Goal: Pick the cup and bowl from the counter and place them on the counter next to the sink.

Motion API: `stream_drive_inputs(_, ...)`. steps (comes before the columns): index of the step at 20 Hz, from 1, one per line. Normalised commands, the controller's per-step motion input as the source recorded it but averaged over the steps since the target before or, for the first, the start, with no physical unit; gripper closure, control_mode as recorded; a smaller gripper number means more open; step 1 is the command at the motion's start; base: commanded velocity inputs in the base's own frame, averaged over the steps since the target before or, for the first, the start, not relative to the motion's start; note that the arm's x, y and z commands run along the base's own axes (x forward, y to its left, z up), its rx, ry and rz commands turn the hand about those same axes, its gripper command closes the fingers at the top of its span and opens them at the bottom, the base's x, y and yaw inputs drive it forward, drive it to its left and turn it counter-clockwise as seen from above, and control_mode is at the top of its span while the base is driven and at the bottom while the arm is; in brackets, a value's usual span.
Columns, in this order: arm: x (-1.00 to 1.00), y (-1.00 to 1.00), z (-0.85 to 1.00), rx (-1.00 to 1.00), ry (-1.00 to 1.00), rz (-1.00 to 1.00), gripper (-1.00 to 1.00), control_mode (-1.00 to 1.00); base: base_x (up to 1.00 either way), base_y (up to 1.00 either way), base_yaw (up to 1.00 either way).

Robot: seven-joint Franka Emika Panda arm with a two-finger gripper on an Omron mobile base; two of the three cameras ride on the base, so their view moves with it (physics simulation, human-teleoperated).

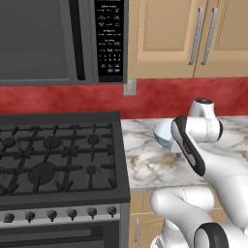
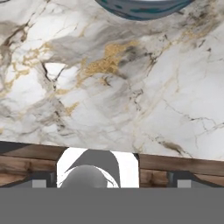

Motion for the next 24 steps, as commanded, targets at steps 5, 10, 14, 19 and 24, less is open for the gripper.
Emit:
stream_drive_inputs(5, 0.00, -0.01, -0.25, 0.03, 0.00, -0.15, -1.00, -1.00, 0.00, 0.00, 0.00)
stream_drive_inputs(10, 0.03, -0.06, -0.30, 0.03, -0.04, -0.23, -1.00, -1.00, 0.00, 0.00, 0.00)
stream_drive_inputs(14, 0.17, -0.30, 0.00, 0.04, -0.03, -0.26, -1.00, -1.00, 0.00, 0.00, 0.00)
stream_drive_inputs(19, 0.27, -0.41, 0.14, 0.08, -0.01, -0.25, -1.00, -1.00, 0.00, 0.00, 0.00)
stream_drive_inputs(24, 0.25, -0.30, 0.04, 0.11, -0.08, -0.15, -1.00, -1.00, 0.00, 0.00, 0.00)
